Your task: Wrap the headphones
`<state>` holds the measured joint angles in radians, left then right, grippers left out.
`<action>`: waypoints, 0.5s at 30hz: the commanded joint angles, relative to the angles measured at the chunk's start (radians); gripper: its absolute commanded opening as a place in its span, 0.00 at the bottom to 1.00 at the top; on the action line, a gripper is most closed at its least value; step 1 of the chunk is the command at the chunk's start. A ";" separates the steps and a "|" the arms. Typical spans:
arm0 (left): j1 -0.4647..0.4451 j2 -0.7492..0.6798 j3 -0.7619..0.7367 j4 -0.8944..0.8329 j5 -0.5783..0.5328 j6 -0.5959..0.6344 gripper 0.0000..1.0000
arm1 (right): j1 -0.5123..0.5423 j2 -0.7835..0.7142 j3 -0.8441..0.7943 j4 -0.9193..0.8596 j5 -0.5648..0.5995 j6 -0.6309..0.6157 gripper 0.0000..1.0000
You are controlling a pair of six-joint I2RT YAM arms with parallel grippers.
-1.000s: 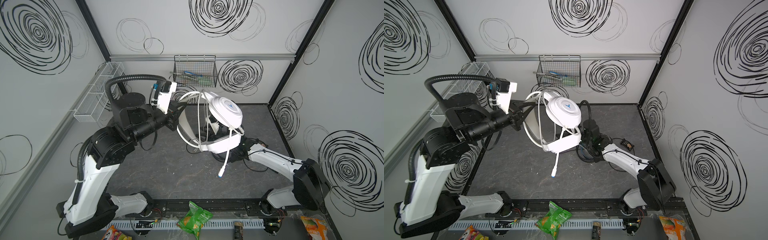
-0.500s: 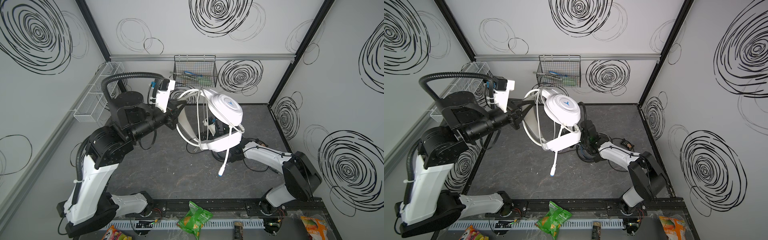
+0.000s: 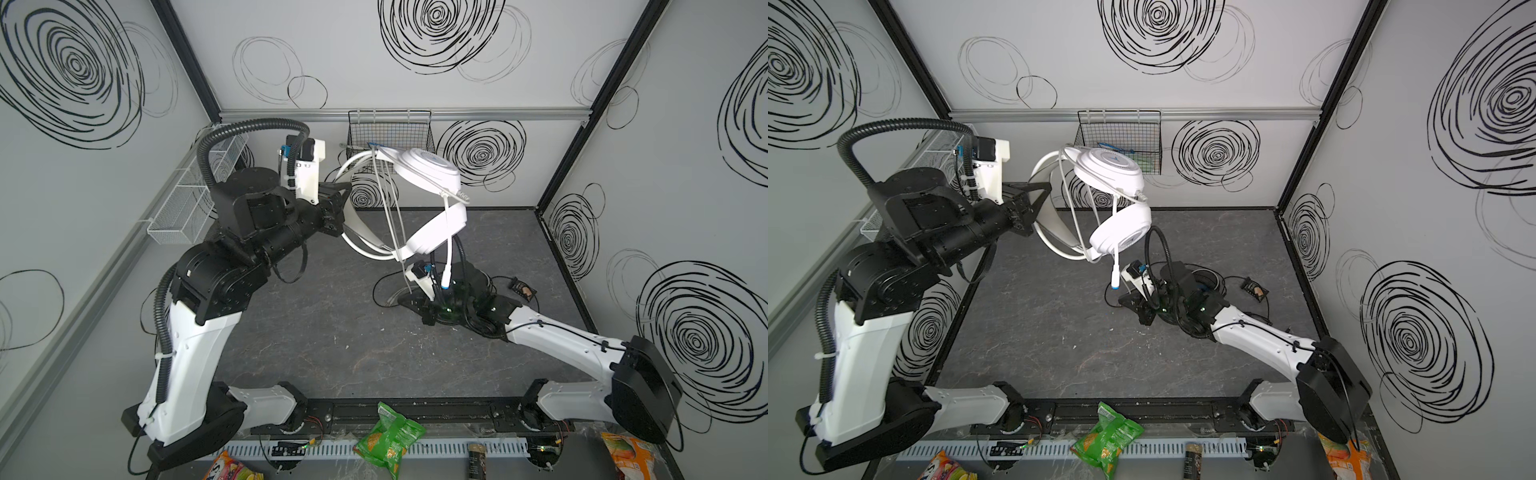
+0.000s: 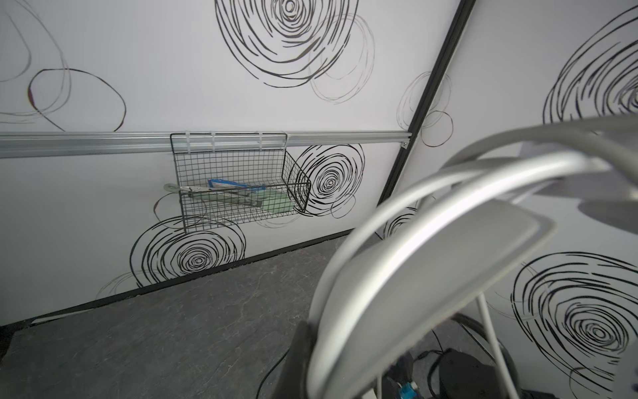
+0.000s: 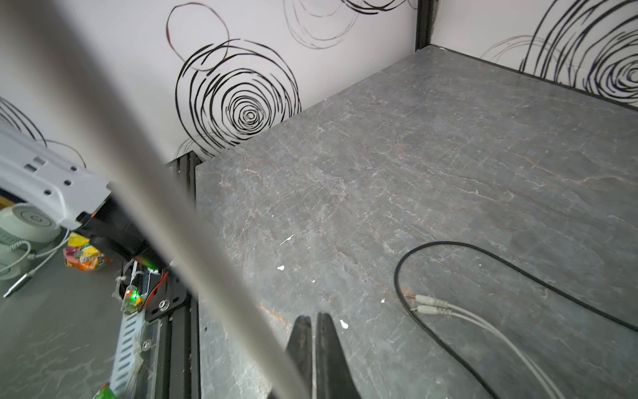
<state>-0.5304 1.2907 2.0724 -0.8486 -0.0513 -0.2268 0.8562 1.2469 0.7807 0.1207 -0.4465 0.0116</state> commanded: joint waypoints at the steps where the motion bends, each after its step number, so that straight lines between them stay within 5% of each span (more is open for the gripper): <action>1: 0.071 0.000 -0.037 0.134 -0.043 -0.070 0.00 | 0.067 -0.081 -0.029 -0.101 0.096 -0.038 0.00; 15: 0.137 0.001 -0.314 0.327 -0.325 0.004 0.00 | 0.384 -0.201 0.163 -0.439 0.427 -0.147 0.00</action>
<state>-0.4049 1.3037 1.7947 -0.7082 -0.2707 -0.2276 1.1931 1.0725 0.8768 -0.2073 -0.1299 -0.0822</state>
